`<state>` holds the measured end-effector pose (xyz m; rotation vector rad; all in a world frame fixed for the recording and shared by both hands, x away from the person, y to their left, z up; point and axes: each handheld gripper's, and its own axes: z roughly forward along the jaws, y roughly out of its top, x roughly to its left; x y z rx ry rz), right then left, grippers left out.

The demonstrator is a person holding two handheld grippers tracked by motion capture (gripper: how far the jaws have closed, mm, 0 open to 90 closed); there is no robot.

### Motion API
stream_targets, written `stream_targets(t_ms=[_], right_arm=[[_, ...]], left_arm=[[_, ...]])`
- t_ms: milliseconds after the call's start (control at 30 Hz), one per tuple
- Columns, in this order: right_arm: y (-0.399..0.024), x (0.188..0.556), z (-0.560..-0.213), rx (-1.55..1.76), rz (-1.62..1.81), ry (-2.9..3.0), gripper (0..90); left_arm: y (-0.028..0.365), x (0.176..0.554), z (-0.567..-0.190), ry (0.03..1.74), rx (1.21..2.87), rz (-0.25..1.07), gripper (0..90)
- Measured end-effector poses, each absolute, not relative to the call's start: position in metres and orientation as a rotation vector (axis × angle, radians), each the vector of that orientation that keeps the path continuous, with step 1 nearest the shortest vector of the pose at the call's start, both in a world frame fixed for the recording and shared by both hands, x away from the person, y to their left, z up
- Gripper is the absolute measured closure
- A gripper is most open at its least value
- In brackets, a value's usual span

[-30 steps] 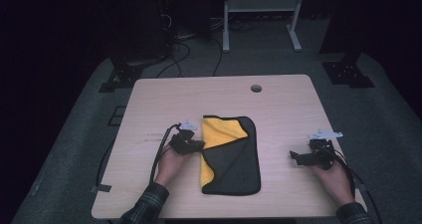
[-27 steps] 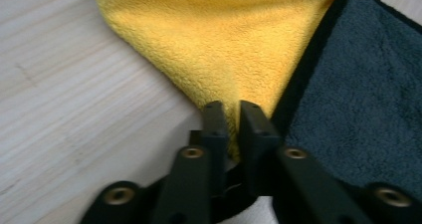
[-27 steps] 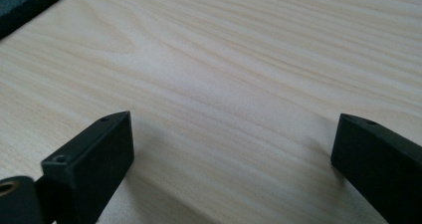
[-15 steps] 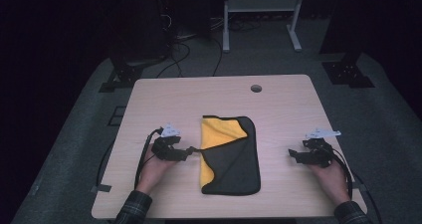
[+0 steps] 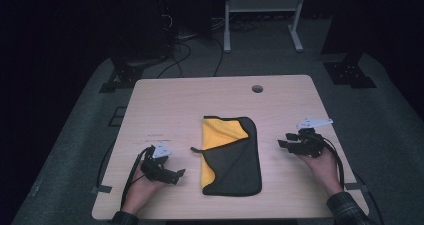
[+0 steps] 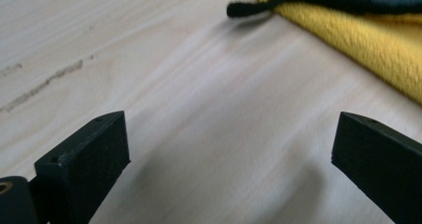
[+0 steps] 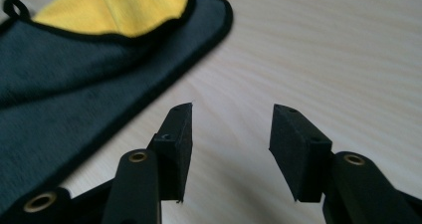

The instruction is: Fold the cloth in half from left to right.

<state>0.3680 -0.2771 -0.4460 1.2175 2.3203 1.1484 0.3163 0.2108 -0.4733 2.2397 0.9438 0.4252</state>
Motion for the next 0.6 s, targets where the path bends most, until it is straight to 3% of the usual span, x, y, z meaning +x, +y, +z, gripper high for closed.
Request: stream_targets(t_ms=[300, 600], right_arm=[[-0.238, 0.399, -0.427, 1.125, 1.233, 2.350, 53.6], [-0.199, 0.440, -0.430, 1.067, 1.282, 2.382, 56.9]], left_arm=[[0.223, 0.311, -0.484, 0.917, 2.202, 0.406, 0.0], [0.224, 0.310, -0.484, 0.917, 2.199, 0.406, 0.0]])
